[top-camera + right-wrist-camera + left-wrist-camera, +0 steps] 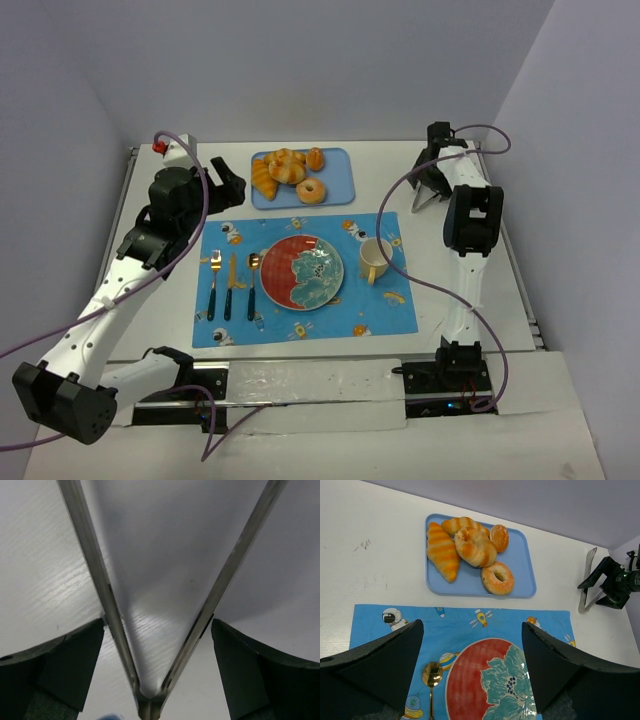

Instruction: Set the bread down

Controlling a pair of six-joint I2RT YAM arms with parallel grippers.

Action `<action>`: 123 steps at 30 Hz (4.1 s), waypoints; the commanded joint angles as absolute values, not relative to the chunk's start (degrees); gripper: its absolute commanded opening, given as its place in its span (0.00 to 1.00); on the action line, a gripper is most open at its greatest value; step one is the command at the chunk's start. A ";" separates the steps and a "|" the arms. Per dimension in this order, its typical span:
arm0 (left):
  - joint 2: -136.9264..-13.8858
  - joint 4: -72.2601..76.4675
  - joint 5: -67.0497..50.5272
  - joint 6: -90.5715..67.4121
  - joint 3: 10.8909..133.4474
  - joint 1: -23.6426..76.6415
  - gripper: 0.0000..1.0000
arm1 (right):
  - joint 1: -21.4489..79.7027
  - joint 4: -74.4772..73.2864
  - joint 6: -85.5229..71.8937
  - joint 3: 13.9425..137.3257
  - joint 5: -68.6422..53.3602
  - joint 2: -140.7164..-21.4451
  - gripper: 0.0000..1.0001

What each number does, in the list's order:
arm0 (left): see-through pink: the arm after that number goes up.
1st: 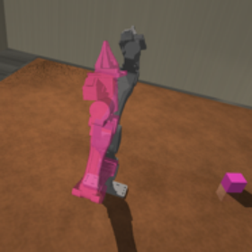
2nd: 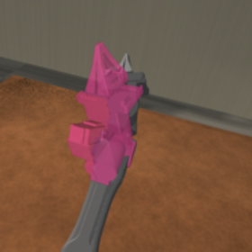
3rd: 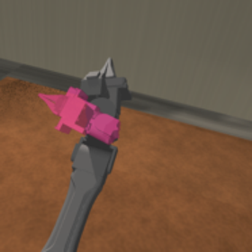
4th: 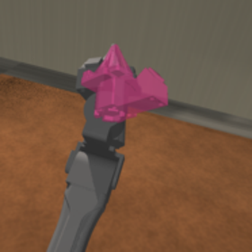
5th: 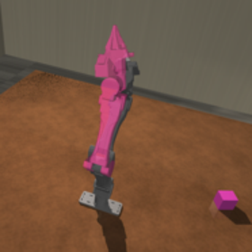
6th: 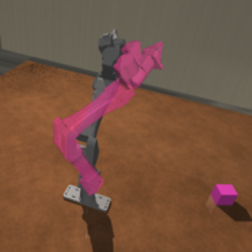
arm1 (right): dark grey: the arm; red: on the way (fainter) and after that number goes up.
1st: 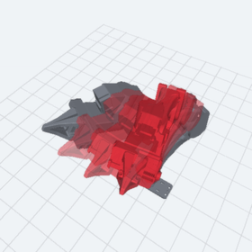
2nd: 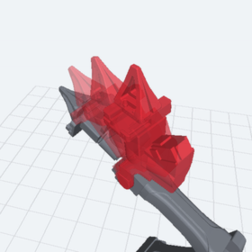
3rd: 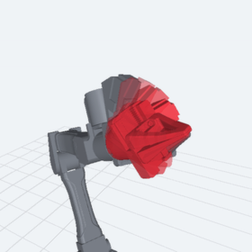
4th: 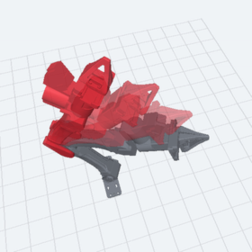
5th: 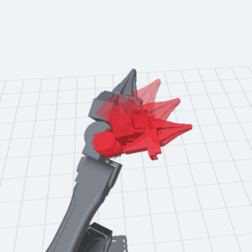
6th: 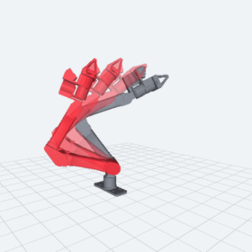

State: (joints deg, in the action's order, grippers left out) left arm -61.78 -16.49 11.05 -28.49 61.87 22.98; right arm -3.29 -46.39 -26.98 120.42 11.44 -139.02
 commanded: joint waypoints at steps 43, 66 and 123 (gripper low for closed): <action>-64.25 -15.65 6.77 -30.41 64.60 20.48 0.89 | -0.35 -35.77 -28.48 99.85 11.16 -113.66 0.50; -66.01 -16.17 9.40 -29.18 64.42 20.48 0.89 | 14.15 -36.39 -22.85 95.10 1.85 -91.06 0.50; -66.97 -16.35 10.11 -28.65 64.34 20.48 0.89 | 23.64 -24.97 -26.80 81.57 -12.74 -98.61 0.55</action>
State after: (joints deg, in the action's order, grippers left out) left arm -66.96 -16.56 9.85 -29.34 61.89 20.82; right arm 24.69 -29.23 -25.36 82.52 -11.03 -97.97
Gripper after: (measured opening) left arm 0.891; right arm 0.552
